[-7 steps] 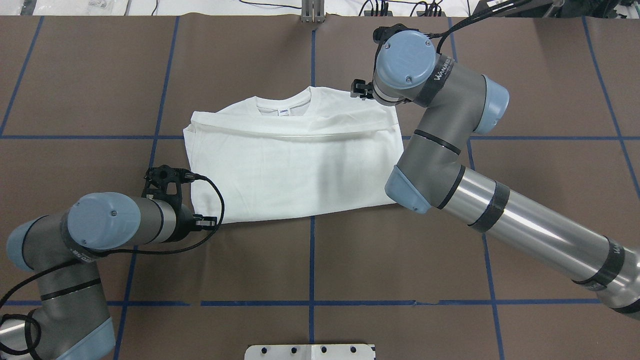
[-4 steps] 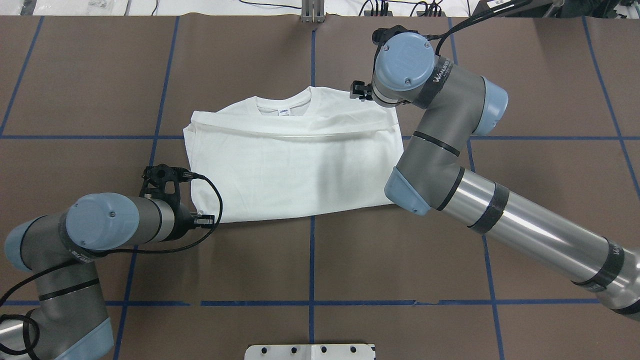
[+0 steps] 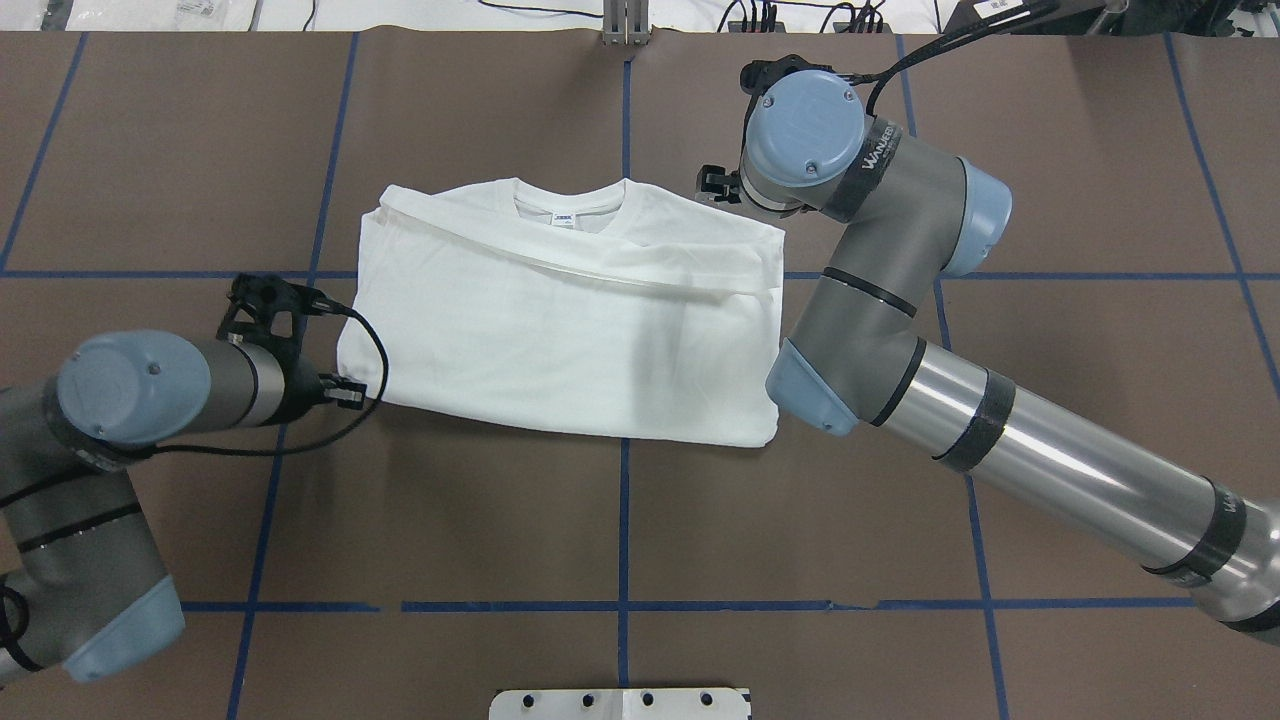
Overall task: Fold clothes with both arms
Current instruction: 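Raise the left gripper away while the right gripper moves toward the collar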
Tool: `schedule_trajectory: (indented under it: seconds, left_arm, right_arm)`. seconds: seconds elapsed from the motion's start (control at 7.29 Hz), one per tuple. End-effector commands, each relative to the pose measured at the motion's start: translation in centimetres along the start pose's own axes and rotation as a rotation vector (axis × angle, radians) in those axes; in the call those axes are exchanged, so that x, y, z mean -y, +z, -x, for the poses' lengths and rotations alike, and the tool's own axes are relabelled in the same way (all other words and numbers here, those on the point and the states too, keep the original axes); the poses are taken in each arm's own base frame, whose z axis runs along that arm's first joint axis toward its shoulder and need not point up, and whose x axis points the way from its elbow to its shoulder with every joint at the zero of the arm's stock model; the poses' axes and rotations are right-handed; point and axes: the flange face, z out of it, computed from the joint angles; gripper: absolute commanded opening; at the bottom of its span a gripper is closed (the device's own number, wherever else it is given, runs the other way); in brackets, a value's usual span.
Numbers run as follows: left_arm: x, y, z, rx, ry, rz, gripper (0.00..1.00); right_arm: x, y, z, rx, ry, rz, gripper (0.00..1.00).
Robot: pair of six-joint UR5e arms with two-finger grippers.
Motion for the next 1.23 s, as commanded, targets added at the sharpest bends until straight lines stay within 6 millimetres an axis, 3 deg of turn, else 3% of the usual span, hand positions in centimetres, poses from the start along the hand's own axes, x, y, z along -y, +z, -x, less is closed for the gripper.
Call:
schedule_trajectory:
  seconds: [0.0, 0.14, 0.41, 0.55, 0.69, 0.82, 0.96, 1.1]
  left_arm:
    - [7.4, 1.2, 9.7, 0.146, 0.103, -0.072, 0.00]
    - [13.4, 2.3, 12.2, 0.189, 0.135, -0.118, 0.00]
    - [22.7, 7.8, 13.8, 0.243, 0.106, -0.143, 0.00]
    - [27.4, 9.9, 12.7, 0.260, 0.092, -0.144, 0.00]
    - [29.5, 10.2, 11.2, 0.263, 0.092, -0.148, 0.00]
    - [29.8, 9.7, 11.2, 0.243, 0.096, -0.164, 0.83]
    - [29.7, 8.4, 10.7, 0.177, 0.131, -0.211, 1.00]
    - [27.6, 7.6, 11.5, 0.097, 0.136, -0.175, 1.00]
  right_arm:
    - [-0.3, -0.1, 0.2, 0.004, 0.003, 0.001, 1.00]
    - [-0.5, -0.2, 0.4, 0.007, 0.001, 0.004, 1.00]
    - [-0.8, -0.3, 0.8, 0.012, -0.001, 0.005, 1.00]
    - [-1.1, -0.6, 1.1, 0.020, -0.004, 0.005, 1.00]
    - [-1.5, -0.9, 1.6, 0.028, -0.010, 0.005, 1.00]
    - [-1.8, -1.2, 2.3, 0.038, 0.001, 0.007, 1.00]
    - [-2.7, -1.9, 4.2, 0.060, 0.042, 0.016, 1.00]
    - [-3.7, -2.5, 6.1, 0.074, 0.101, 0.015, 0.97]
